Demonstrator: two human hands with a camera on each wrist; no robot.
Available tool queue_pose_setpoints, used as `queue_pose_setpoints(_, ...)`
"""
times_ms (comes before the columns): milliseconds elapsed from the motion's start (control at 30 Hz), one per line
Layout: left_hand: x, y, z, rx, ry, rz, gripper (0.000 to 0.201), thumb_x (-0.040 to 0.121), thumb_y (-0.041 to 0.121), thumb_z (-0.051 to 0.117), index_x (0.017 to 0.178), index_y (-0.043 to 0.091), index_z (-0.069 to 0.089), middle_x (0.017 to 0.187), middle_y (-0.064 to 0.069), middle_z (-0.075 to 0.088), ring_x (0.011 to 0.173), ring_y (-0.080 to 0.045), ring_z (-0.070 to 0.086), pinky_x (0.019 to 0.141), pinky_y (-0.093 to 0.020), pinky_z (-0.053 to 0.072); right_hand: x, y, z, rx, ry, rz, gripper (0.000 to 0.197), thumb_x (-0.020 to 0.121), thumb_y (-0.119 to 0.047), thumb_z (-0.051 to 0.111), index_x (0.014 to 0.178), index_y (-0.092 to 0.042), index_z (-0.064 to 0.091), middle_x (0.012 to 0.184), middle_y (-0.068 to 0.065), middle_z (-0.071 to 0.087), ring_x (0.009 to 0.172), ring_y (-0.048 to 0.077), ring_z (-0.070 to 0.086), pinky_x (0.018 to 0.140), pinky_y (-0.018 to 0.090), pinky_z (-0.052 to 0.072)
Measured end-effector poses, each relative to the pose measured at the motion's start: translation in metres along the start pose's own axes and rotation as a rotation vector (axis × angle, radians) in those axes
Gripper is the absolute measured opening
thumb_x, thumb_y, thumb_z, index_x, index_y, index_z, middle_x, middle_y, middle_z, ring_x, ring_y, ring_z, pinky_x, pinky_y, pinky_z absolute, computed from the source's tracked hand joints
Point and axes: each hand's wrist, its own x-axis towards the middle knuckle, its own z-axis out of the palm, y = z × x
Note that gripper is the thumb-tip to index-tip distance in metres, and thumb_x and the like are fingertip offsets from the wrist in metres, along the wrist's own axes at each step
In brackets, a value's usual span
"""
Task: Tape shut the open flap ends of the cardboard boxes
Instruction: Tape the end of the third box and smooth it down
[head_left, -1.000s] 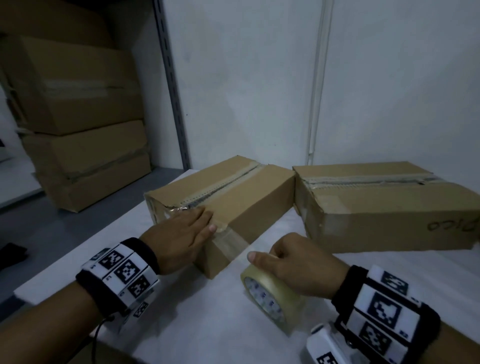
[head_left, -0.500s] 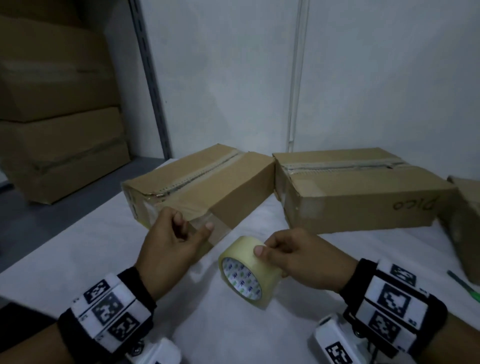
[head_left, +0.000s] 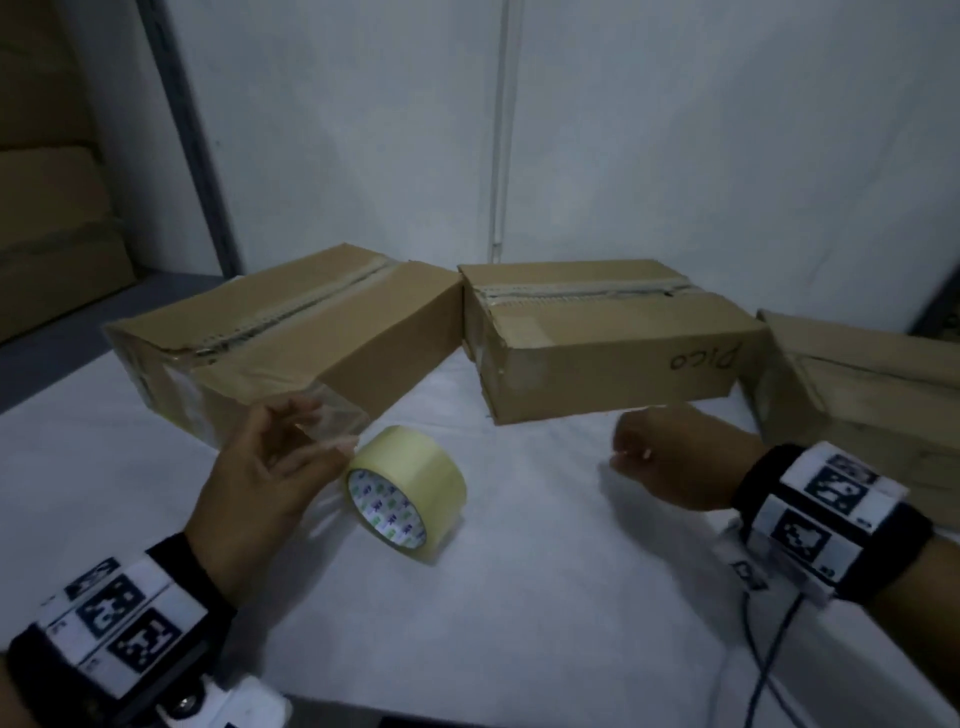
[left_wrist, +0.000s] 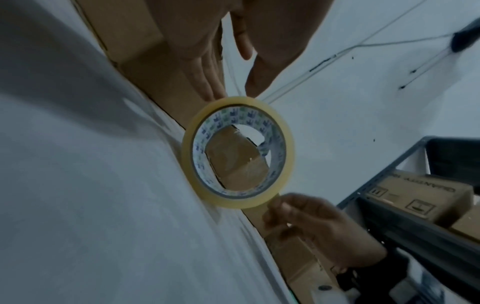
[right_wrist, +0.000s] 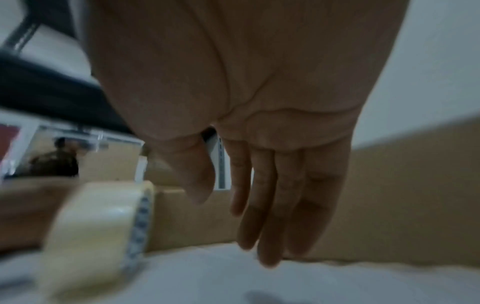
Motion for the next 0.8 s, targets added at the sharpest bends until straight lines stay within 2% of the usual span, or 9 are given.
queue_pose_setpoints(100,0.001,0.001,0.003,-0.020,-0.018,-0.001,0.043,0.080,-0.001,0.065,0.119,0.013,0.053,0.116,-0.002,0.057,0.085,0.005,0.063,0.066,-0.012,0.051,-0.001,0.056,-0.001,-0.268,-0.088,0.207,0.033,0.096,-0.031,0.049,0.092,-0.003,0.066,0.092,0.012,0.068,0.081,0.028,0.064,0.075,0.036,0.054)
queue_pose_setpoints(167,0.003,0.000,0.007,-0.016,-0.012,-0.021,0.044,0.081,-0.002,0.064,0.120,0.015,0.053,0.115,0.004,0.057,0.093,-0.002,0.061,0.070,-0.018,0.050,-0.005,0.083,0.002,-0.345,-0.128,0.287,0.034,0.095,-0.033,0.051,0.078,-0.006,0.062,0.078,0.009,0.062,0.070,0.026,0.059,0.067,0.032,0.051)
queue_pose_setpoints(233,0.003,-0.001,0.009,-0.038,0.000,-0.032,0.042,0.083,-0.004,0.061,0.120,0.015,0.053,0.113,0.009,0.057,0.086,0.003,0.063,0.065,-0.013,0.052,-0.010,0.099,0.006,-0.420,-0.129,0.327,0.042,0.093,-0.036,0.053,0.059,-0.012,0.048,0.063,0.004,0.051,0.058,0.023,0.052,0.059,0.029,0.049)
queue_pose_setpoints(333,0.004,-0.002,0.011,-0.035,0.025,-0.035,0.044,0.082,-0.002,0.064,0.121,0.014,0.053,0.117,0.002,0.057,0.082,-0.001,0.061,0.062,-0.008,0.051,-0.018,0.102,0.008,-0.517,-0.185,0.352,0.042,0.092,-0.039,0.051,0.059,-0.014,0.047,0.063,0.001,0.048,0.052,0.016,0.045,0.048,0.024,0.036)
queue_pose_setpoints(500,0.003,0.001,0.011,-0.021,0.044,-0.046,0.045,0.081,0.003,0.067,0.122,0.015,0.053,0.109,-0.004,0.057,0.073,0.000,0.061,0.064,-0.013,0.051,-0.017,0.095,0.007,-0.417,-0.195,0.364,0.030,0.096,-0.028,0.049,0.092,-0.005,0.067,0.091,0.011,0.065,0.067,0.021,0.050,0.057,0.026,0.041)
queue_pose_setpoints(567,0.002,0.003,0.012,-0.019,0.049,-0.040,0.044,0.081,0.003,0.067,0.122,0.015,0.052,0.102,0.002,0.058,0.067,0.007,0.061,0.061,-0.008,0.050,-0.017,0.093,0.009,-0.384,-0.206,0.358,0.030,0.097,-0.025,0.047,0.080,-0.006,0.063,0.083,0.010,0.063,0.065,0.022,0.049,0.063,0.028,0.042)
queue_pose_setpoints(667,0.000,0.006,0.014,-0.010,0.052,-0.025,0.042,0.082,0.001,0.067,0.118,0.016,0.052,0.106,0.016,0.055,0.063,0.015,0.059,0.059,-0.005,0.049,-0.018,0.083,0.007,-0.409,-0.214,0.346,0.042,0.098,-0.028,0.043,0.058,-0.015,0.037,0.063,0.002,0.041,0.053,0.014,0.038,0.064,0.029,0.041)
queue_pose_setpoints(733,-0.001,0.008,0.013,0.000,0.051,-0.033,0.043,0.081,0.006,0.069,0.118,0.020,0.052,0.109,0.020,0.055,0.067,0.014,0.061,0.067,-0.014,0.050,-0.019,0.074,0.004,-0.416,-0.210,0.338,0.042,0.099,-0.031,0.041,0.061,-0.013,0.037,0.064,0.001,0.042,0.053,0.013,0.039,0.062,0.027,0.040)
queue_pose_setpoints(800,-0.001,0.007,0.011,-0.008,0.043,-0.061,0.043,0.081,0.008,0.070,0.118,0.024,0.053,0.093,0.015,0.060,0.063,0.007,0.061,0.073,-0.022,0.048,-0.018,0.062,0.001,-0.384,-0.210,0.292,0.035,0.098,-0.033,0.042,0.074,-0.009,0.053,0.078,0.004,0.057,0.063,0.017,0.049,0.067,0.028,0.046)
